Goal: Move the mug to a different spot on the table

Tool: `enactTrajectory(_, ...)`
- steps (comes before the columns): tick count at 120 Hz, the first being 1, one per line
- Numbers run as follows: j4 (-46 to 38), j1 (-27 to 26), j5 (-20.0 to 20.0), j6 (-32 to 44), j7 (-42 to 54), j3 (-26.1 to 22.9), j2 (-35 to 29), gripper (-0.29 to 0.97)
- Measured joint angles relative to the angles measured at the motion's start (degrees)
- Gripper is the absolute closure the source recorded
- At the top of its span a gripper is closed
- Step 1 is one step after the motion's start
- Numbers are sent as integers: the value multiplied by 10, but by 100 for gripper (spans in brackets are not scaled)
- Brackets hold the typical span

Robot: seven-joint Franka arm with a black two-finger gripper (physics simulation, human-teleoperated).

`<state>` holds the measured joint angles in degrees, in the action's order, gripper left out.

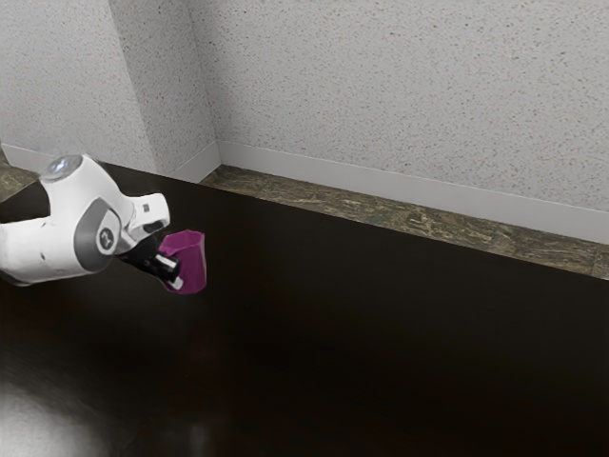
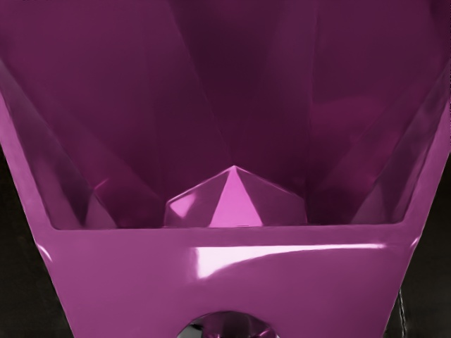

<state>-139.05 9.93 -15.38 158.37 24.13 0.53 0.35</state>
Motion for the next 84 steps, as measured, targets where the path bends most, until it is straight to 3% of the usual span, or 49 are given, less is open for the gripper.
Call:
enactTrajectory(16,-58,-38,-58,13,0,-21,-34,69)
enactTrajectory(25,-76,-25,-75,18,0,-22,-48,70)
enactTrajectory(39,-85,5,-87,24,0,-22,-55,70)
enactTrajectory(84,-86,-15,-119,46,1,-52,-41,70)
